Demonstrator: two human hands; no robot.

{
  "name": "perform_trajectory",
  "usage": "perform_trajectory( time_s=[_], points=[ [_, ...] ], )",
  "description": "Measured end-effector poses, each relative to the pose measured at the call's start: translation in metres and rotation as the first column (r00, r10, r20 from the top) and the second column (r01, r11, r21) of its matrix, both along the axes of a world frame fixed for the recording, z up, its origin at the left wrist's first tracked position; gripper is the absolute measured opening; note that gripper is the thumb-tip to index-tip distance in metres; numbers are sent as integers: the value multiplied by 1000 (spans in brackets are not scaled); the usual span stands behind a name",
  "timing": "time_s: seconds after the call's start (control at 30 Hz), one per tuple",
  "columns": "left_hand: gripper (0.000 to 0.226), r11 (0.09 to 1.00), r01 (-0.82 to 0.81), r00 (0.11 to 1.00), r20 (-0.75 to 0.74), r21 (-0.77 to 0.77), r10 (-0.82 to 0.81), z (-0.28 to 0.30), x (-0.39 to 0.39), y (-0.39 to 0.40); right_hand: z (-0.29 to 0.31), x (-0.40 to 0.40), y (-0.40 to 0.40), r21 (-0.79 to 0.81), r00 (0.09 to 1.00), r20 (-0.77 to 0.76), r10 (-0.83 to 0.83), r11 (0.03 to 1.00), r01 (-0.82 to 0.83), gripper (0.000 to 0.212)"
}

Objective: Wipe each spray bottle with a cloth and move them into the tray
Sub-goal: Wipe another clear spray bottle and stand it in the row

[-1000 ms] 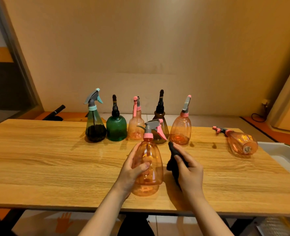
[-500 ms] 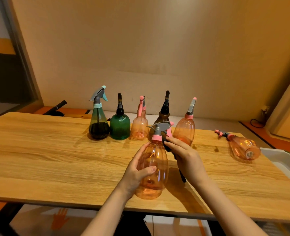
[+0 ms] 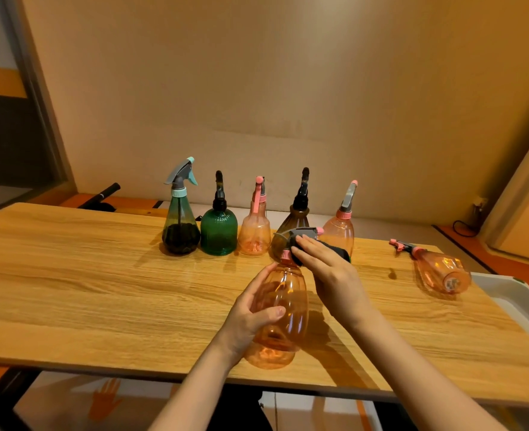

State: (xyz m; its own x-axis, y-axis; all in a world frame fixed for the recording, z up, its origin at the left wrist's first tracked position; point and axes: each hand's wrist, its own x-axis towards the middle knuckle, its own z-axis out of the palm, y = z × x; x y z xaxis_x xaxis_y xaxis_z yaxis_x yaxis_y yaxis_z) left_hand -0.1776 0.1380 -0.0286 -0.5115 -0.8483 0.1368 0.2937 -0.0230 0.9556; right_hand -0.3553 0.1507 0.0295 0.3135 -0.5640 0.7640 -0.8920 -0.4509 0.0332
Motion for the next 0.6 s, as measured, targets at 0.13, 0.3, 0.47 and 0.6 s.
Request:
perform_trajectory(
  time_s=[0.13, 0.3, 0.47, 0.6],
  points=[
    [83, 1000, 20, 1000, -6, 3, -20, -2, -1, 0, -3, -16, 12, -20, 998, 1, -56, 998, 56, 61],
    [85, 999, 44, 999, 8, -5, -44, 0, -1, 1, 28, -8, 4, -124, 999, 20, -47, 991, 49, 39],
    [82, 998, 59, 998, -4, 16, -59, -1, 0, 2, 4, -5, -10, -12, 996, 21, -91, 996, 91, 64],
    [81, 998, 59, 998, -31, 33, -58, -1, -1, 0, -21, -20, -3, 1, 992, 84, -98, 995, 98, 72]
  ],
)
